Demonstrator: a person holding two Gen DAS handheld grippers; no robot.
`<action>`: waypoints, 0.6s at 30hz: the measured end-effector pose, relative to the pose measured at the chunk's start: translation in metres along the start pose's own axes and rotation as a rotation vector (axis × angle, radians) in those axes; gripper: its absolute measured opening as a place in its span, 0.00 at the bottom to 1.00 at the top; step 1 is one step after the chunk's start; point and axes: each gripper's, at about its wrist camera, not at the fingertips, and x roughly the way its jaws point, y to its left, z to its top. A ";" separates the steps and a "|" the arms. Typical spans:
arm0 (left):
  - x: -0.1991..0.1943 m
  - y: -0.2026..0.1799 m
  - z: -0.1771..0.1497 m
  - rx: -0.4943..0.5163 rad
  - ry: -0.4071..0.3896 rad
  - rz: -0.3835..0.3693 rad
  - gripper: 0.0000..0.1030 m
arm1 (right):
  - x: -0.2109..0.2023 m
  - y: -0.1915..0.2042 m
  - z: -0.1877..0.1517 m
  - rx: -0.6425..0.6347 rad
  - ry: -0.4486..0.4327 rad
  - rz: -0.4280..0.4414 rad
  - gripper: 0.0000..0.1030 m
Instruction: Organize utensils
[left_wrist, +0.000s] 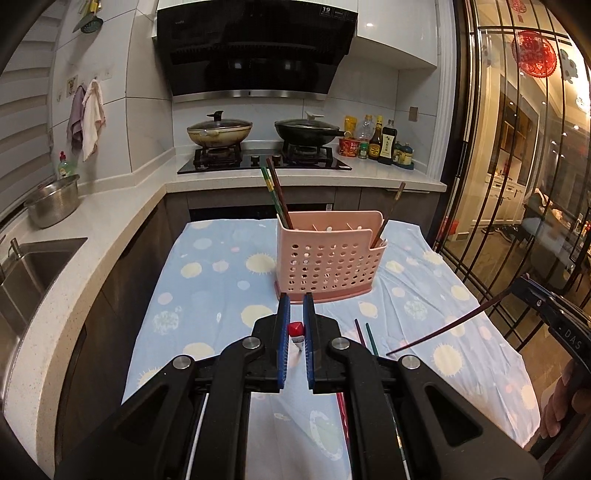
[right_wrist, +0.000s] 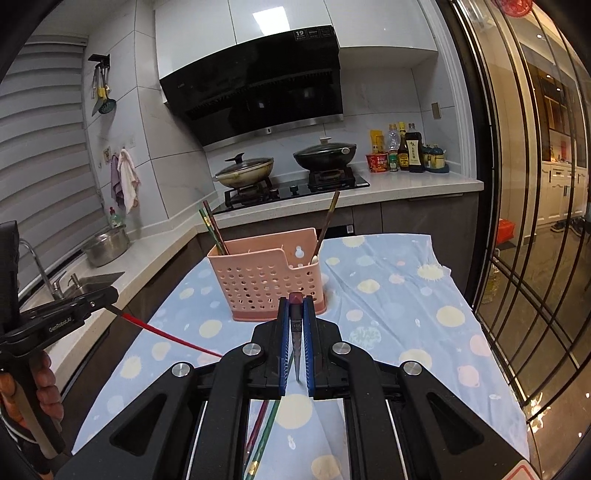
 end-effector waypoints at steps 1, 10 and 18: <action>0.001 0.000 0.004 0.002 -0.005 0.000 0.07 | 0.001 0.000 0.004 -0.001 -0.004 0.003 0.07; 0.004 -0.003 0.037 0.020 -0.060 -0.006 0.07 | 0.016 0.004 0.034 -0.005 -0.040 0.021 0.07; 0.007 -0.010 0.079 0.040 -0.124 -0.025 0.03 | 0.026 0.009 0.081 -0.002 -0.114 0.052 0.07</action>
